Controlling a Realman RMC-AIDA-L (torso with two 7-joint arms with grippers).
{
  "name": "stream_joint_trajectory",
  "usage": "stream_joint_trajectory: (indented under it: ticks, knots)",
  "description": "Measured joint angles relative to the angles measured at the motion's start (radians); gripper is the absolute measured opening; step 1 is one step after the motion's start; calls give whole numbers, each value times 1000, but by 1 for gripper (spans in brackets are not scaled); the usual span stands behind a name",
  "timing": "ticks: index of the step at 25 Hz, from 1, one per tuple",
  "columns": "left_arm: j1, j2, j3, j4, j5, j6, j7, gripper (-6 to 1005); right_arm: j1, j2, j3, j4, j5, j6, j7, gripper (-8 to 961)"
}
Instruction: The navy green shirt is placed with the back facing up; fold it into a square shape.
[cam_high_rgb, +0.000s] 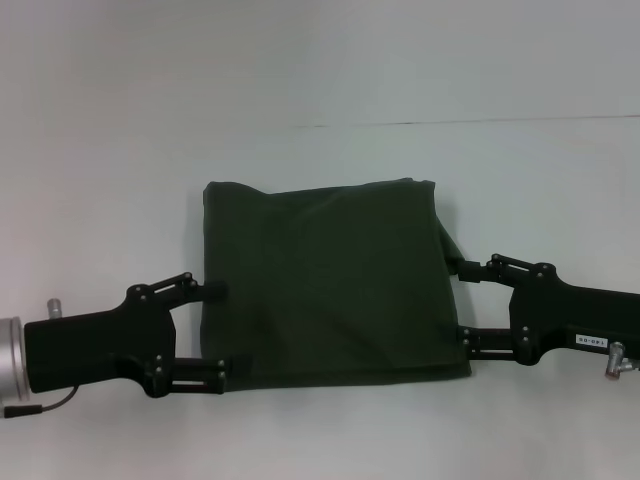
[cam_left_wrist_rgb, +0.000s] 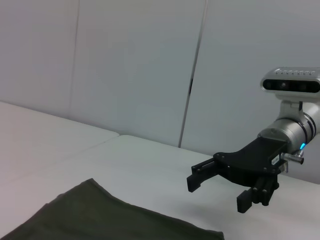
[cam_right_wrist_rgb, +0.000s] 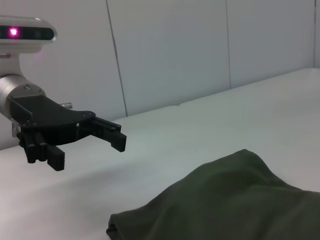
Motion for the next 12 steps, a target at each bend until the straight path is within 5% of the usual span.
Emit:
stream_joint_trajectory:
  ticks: [12]
  knots:
    - [1, 0, 6, -2, 9, 9, -6, 965, -3, -1, -2, 0, -1, -7, -1, 938]
